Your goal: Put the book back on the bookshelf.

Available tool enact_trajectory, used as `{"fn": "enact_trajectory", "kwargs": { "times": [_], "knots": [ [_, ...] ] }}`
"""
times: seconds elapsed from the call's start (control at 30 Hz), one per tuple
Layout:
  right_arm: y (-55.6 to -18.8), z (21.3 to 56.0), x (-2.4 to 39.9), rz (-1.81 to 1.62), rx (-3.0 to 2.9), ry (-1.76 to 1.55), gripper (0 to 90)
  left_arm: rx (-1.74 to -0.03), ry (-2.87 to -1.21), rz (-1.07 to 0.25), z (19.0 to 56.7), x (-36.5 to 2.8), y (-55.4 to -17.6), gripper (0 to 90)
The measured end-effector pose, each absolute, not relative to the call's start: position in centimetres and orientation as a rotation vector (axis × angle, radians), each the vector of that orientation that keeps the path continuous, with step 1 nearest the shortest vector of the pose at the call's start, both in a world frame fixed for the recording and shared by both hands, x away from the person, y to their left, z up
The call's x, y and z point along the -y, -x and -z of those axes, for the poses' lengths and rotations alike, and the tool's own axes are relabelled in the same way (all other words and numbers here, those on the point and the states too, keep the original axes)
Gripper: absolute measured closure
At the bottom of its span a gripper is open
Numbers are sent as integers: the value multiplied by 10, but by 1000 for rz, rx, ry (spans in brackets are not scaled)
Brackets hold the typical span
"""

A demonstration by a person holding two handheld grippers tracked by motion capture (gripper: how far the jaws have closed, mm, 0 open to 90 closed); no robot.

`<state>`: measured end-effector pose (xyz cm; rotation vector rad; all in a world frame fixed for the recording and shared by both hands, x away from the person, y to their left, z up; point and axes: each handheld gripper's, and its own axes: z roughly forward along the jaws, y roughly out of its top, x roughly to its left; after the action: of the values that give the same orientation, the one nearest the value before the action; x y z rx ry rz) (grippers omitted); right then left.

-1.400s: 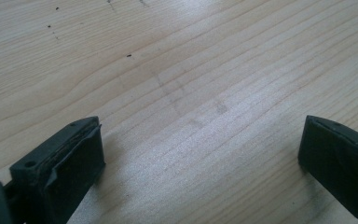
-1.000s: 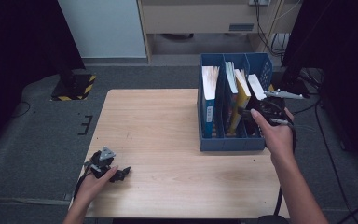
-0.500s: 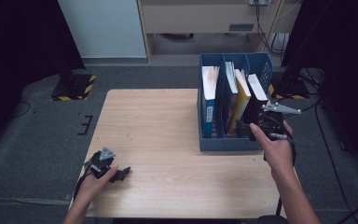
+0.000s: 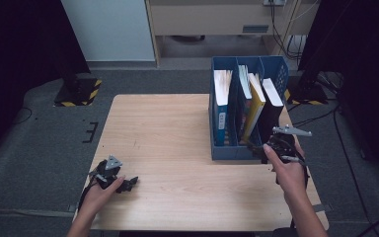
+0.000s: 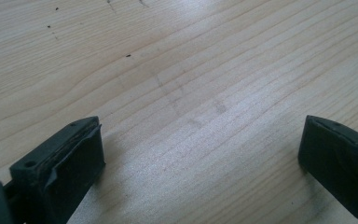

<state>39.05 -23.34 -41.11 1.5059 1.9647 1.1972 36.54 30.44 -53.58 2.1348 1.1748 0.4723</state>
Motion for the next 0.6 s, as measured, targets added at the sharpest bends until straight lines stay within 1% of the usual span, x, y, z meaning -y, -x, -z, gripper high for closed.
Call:
{"fn": "enact_trajectory", "kwargs": {
  "times": [0.23,0.33,0.6],
  "knots": [
    [-381,430,226,-1174,-2013,-1480,70,-1174,-2135,-472,536,-304,-365,0],
    [-376,437,223,-1160,-2034,-1472,86,-1175,-2138,-472,536,-304,-365,0],
    [-367,461,211,-1133,-2095,-1465,90,-1173,-2137,-471,536,-304,-365,0]
  ]
}}
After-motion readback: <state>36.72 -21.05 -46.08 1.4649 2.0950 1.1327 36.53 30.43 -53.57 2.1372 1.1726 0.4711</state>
